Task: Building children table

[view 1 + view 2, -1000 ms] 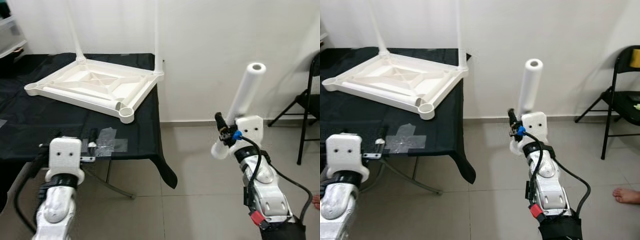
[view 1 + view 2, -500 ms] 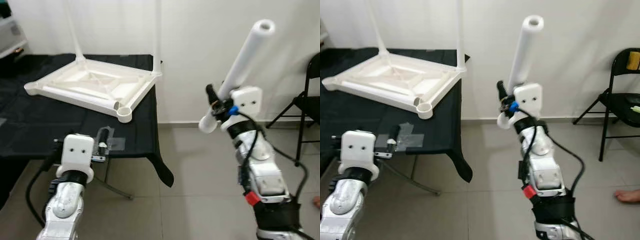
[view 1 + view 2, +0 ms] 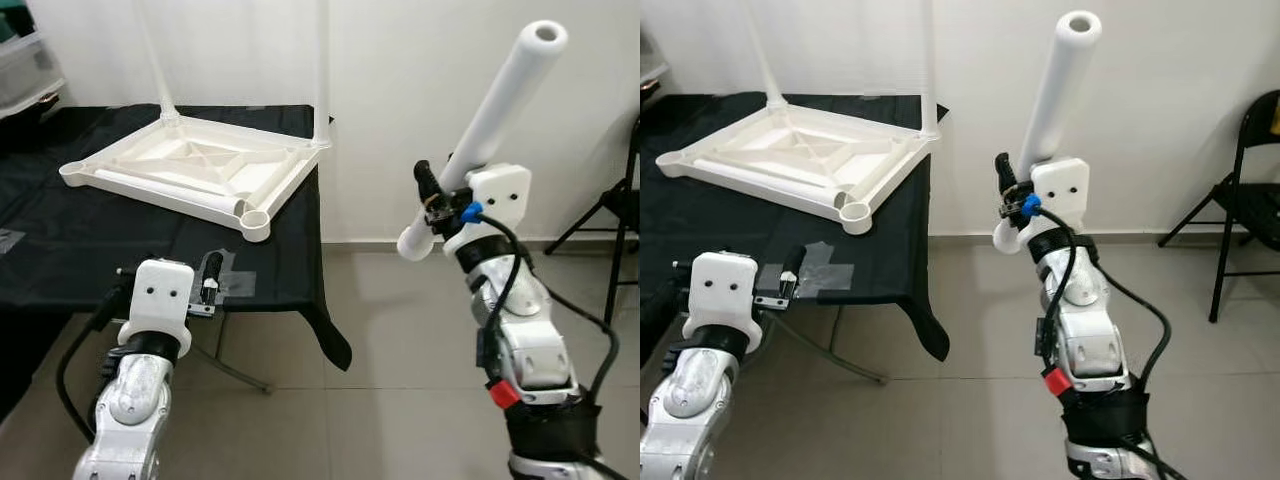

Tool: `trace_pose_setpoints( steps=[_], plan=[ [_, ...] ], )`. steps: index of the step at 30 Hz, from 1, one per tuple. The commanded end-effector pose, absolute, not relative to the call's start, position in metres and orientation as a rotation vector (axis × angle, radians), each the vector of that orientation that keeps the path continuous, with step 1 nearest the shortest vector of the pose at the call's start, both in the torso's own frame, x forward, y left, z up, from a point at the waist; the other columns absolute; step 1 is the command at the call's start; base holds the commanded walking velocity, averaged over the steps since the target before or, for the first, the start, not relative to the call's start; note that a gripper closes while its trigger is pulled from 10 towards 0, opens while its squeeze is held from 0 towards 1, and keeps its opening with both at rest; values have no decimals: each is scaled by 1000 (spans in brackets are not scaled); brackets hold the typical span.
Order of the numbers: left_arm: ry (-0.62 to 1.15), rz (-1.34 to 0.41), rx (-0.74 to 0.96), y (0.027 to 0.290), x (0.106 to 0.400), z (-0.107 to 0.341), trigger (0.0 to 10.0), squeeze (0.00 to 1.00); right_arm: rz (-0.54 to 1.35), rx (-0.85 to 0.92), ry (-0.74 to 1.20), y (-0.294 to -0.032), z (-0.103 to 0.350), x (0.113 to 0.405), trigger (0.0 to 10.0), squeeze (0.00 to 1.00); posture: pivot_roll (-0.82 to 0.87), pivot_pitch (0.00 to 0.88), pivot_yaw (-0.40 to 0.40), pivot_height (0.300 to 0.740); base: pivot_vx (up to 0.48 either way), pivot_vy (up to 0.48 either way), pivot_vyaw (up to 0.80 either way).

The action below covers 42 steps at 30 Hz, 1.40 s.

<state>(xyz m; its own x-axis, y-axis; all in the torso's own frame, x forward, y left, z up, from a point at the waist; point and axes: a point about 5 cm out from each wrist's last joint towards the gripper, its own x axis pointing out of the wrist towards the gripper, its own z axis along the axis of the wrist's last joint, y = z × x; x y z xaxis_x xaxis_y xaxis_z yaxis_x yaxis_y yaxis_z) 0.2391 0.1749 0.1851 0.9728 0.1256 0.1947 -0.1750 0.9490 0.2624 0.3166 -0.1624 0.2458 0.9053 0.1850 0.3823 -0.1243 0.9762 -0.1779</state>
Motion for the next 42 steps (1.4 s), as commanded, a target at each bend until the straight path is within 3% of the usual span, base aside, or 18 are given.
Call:
trace_pose_setpoints(
  steps=[1,13,32,42],
  plan=[
    [-160,135,306,173,240,183,10000,0,164,-135,-430,-163,253,314,10000,0,116,9,2,740,0,-439,0],
    [-168,139,312,172,243,187,10000,0,182,-132,-475,-158,270,314,10000,0,110,0,11,740,180,-389,0],
    [-177,115,321,169,247,189,10000,0,168,-127,-336,-163,230,311,10000,0,109,13,18,740,434,-28,0],
    [-167,129,320,171,249,188,10000,0,168,-125,-306,-164,221,311,10000,0,110,15,16,740,150,-387,0]
  ],
)
